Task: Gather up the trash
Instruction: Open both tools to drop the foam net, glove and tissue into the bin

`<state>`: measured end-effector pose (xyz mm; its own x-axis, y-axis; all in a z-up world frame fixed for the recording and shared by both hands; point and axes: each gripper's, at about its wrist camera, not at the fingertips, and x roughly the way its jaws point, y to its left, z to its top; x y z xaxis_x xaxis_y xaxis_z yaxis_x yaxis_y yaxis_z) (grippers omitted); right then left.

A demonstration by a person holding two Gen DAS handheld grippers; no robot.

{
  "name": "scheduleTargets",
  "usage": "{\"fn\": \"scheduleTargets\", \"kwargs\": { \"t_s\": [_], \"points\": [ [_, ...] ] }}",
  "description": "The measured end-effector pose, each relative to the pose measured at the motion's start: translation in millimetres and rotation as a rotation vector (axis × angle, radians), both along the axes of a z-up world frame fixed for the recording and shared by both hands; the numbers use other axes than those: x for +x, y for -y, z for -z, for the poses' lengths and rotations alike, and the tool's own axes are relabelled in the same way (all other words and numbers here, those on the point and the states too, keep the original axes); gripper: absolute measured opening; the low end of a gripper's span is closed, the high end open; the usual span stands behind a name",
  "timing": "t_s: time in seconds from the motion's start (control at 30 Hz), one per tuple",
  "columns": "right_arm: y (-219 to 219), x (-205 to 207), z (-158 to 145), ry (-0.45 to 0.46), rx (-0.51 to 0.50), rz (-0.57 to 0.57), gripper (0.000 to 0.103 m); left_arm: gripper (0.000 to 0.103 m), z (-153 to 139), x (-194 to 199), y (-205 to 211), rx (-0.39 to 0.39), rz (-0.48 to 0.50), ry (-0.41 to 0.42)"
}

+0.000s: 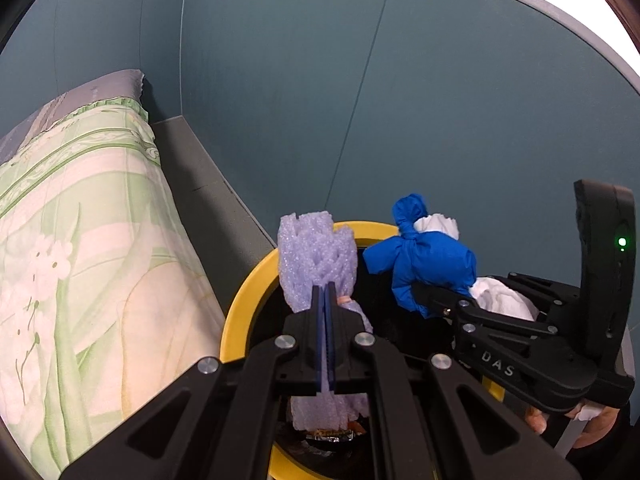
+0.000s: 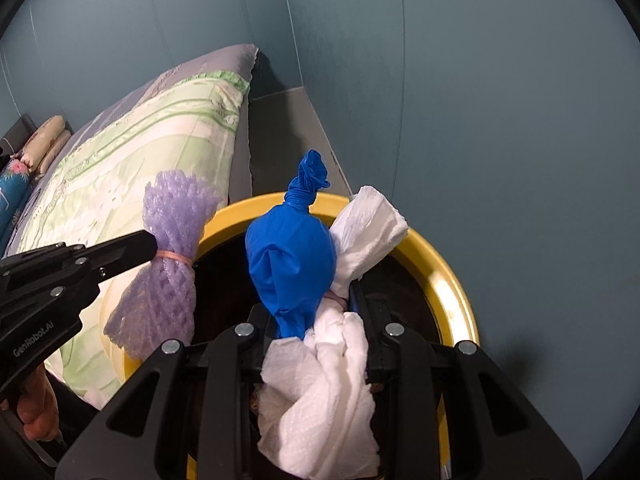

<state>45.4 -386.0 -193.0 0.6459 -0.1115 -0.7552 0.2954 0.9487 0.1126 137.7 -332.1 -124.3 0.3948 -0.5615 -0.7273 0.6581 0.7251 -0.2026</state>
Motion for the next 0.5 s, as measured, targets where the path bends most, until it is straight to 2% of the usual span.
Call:
{"fn": "scheduleTargets", "kwargs": {
  "t_s": [0.27,0.5],
  "points": [
    [-4.7,19.2,5.4,-0.033,0.002,-0.005,0.027,0.001,9.9,12.5,2.7,-0.007,0.009,-0.046],
    [-0.4,21.4,3.9,-0.041,0.005,0.012,0.032,0.001,12.0,20.3,-2.8,-0.031,0.011,-0.066]
  ]
}}
